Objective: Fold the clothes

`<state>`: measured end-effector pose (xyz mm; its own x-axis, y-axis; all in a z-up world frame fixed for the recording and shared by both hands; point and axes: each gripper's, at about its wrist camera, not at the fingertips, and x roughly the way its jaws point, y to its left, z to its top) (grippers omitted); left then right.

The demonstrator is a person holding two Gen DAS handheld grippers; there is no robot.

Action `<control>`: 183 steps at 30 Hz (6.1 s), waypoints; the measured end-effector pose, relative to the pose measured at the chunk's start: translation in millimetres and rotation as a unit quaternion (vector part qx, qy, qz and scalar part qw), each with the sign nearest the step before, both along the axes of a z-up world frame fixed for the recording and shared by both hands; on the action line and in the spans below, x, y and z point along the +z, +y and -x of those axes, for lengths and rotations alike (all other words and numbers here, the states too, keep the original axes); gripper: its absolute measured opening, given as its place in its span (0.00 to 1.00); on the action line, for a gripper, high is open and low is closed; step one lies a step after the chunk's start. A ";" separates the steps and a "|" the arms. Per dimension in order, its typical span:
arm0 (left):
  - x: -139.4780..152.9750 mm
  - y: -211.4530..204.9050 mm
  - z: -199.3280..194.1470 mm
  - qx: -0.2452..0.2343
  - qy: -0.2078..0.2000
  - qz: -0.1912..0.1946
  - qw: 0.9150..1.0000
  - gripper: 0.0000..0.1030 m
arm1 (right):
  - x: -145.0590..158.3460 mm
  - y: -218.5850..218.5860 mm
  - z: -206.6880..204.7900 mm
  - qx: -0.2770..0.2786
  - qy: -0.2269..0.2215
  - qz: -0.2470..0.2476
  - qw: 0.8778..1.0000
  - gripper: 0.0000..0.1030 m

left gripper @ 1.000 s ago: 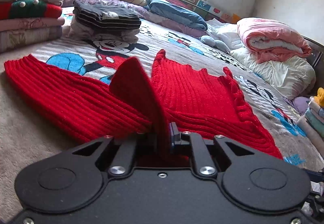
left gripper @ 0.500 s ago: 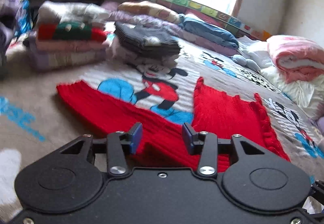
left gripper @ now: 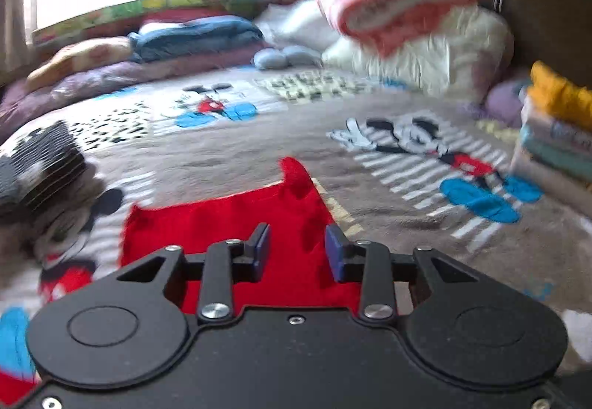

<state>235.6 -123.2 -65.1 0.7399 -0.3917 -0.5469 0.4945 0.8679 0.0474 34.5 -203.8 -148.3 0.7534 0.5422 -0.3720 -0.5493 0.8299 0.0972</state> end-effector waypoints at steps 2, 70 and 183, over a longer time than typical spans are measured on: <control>-2.9 -14.2 -23.8 -0.006 0.006 -0.003 1.000 0.31 | -1.5 -0.8 0.0 0.003 0.000 -0.003 1.000 0.58; -12.4 5.9 -69.0 0.009 0.083 0.040 0.996 0.63 | -9.0 -7.6 -0.8 0.009 0.000 -0.038 0.999 0.59; -45.6 -17.5 -90.0 0.193 0.146 0.223 0.944 0.05 | -49.9 -89.9 -40.5 -0.067 0.205 -0.388 0.896 0.14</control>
